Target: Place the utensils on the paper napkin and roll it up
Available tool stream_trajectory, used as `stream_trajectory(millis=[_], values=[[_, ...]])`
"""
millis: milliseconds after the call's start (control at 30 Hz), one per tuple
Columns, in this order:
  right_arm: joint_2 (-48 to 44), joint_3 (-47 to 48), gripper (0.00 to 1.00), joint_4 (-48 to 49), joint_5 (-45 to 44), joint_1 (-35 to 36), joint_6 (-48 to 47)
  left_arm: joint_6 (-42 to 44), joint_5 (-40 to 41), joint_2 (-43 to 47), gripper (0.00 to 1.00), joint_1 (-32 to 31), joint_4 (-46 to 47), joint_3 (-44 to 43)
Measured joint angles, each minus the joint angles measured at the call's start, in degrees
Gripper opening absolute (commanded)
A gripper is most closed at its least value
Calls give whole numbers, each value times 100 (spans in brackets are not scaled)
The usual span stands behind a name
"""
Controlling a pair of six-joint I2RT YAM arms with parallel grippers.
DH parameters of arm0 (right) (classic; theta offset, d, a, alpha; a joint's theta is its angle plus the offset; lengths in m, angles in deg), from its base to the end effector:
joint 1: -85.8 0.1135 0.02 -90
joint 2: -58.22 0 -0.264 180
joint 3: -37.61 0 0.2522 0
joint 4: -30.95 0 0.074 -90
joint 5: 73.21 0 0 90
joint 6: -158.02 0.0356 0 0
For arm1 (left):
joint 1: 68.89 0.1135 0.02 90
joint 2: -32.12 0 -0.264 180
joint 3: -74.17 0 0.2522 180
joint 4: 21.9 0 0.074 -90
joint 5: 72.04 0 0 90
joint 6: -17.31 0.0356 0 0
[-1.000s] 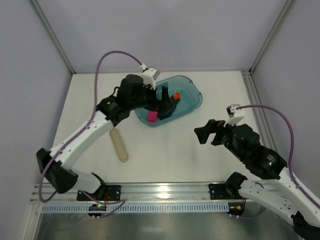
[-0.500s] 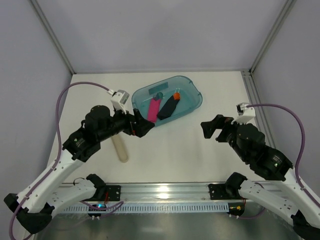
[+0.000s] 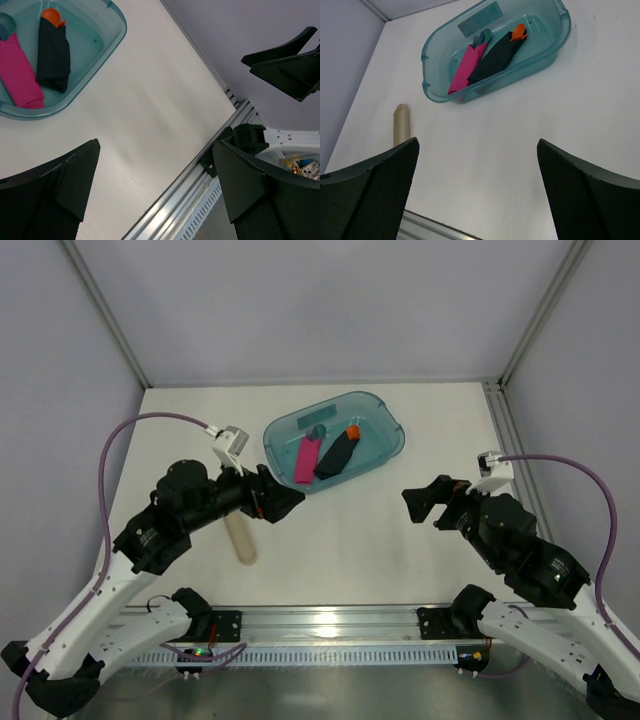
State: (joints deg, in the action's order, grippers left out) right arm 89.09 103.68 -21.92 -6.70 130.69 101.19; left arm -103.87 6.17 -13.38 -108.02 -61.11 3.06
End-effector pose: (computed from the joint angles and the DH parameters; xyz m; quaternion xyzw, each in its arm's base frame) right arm 0.0816 0.0613 0.3620 0.0388 0.7986 0.2362 0.5523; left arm 0.1259 -0.1118 0.3852 0.1175 0.7754 -0.4202 0.4565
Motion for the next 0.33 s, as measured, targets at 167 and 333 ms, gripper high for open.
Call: stream_trajectory(millis=[167,333], values=[[-7,-2,100,0,35,0,0,-39,-4,33,100,0,24,4],[-42,-2,100,7,74,0,2,-138,-87,-50,100,0,55,4]])
